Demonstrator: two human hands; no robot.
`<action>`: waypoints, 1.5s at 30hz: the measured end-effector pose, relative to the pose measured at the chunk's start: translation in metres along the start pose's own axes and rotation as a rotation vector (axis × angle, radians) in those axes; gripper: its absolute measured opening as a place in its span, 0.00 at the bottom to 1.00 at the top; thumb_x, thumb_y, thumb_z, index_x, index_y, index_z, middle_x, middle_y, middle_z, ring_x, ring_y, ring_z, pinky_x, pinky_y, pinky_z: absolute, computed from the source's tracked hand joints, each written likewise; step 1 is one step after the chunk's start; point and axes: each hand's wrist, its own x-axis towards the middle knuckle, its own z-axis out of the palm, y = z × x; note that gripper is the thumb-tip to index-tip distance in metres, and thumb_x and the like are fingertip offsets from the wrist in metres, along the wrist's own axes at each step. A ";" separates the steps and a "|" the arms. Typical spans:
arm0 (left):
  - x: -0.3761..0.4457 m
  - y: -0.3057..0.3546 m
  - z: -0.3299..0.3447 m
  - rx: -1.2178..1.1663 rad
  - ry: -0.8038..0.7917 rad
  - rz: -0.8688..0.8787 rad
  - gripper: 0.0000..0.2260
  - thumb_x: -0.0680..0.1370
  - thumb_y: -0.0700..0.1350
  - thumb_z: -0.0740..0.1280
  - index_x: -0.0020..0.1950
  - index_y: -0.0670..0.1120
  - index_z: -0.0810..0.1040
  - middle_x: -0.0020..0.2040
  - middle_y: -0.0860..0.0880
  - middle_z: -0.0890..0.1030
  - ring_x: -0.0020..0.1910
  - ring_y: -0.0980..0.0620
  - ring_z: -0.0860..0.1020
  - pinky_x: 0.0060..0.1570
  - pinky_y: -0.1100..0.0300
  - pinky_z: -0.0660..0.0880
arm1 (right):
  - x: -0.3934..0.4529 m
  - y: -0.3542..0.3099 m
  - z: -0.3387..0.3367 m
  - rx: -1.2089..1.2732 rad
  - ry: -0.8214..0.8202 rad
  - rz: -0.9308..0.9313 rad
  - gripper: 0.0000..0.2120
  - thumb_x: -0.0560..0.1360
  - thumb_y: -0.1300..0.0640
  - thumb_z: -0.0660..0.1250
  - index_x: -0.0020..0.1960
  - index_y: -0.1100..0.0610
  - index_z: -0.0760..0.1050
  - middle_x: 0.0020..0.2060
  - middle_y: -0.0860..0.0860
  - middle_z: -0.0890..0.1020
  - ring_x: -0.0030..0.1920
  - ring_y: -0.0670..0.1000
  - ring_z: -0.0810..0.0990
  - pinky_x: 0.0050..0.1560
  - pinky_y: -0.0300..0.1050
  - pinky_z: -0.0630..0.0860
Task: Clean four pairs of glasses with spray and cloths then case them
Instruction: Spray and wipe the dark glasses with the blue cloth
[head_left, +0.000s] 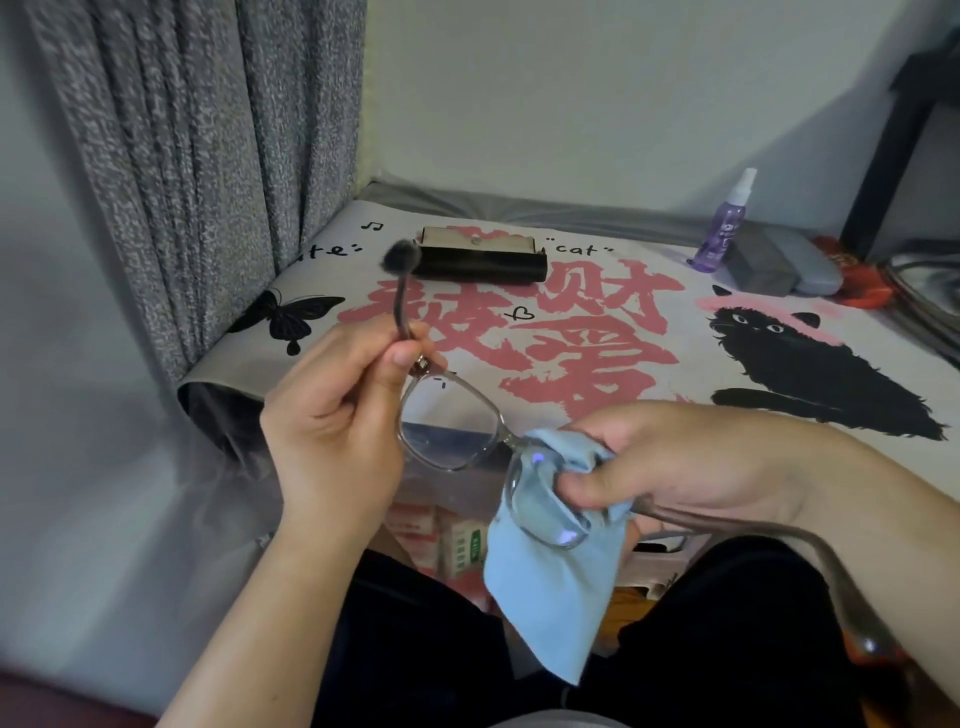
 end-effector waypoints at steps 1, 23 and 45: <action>0.000 0.001 0.000 0.012 -0.029 0.017 0.05 0.82 0.41 0.65 0.49 0.45 0.80 0.43 0.49 0.83 0.44 0.51 0.81 0.49 0.57 0.76 | 0.000 0.002 -0.001 -0.018 -0.033 0.027 0.08 0.79 0.68 0.64 0.57 0.62 0.79 0.51 0.55 0.85 0.52 0.52 0.84 0.50 0.44 0.80; -0.003 -0.007 0.006 -0.157 0.000 -0.193 0.06 0.83 0.43 0.66 0.48 0.48 0.82 0.44 0.58 0.82 0.39 0.52 0.82 0.45 0.59 0.78 | 0.001 0.011 0.017 0.045 0.439 -0.089 0.17 0.70 0.49 0.67 0.42 0.64 0.80 0.32 0.51 0.82 0.35 0.47 0.81 0.44 0.38 0.80; -0.001 -0.005 -0.003 0.065 0.094 0.039 0.09 0.83 0.44 0.65 0.50 0.40 0.82 0.47 0.53 0.81 0.47 0.60 0.79 0.52 0.63 0.73 | 0.024 -0.023 -0.003 -0.478 0.603 -0.226 0.10 0.80 0.52 0.67 0.60 0.43 0.78 0.54 0.42 0.82 0.49 0.37 0.82 0.52 0.34 0.78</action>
